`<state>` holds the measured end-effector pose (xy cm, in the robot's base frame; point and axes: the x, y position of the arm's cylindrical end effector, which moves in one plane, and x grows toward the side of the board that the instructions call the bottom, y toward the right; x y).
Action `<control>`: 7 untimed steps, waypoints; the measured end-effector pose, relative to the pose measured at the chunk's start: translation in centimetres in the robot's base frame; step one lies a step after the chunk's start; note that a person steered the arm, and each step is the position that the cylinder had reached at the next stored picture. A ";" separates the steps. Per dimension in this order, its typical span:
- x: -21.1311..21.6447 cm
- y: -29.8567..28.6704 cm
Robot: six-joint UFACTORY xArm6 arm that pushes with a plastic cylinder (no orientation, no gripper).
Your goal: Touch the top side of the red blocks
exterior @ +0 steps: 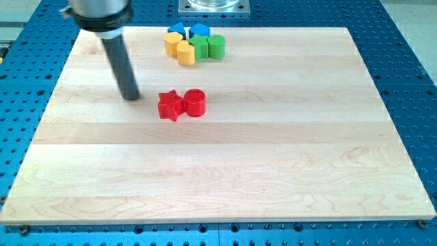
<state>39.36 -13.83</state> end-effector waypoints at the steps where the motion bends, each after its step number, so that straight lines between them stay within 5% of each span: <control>1: 0.0 3.2; 5: 0.0 4.2; 7: -0.1 9.1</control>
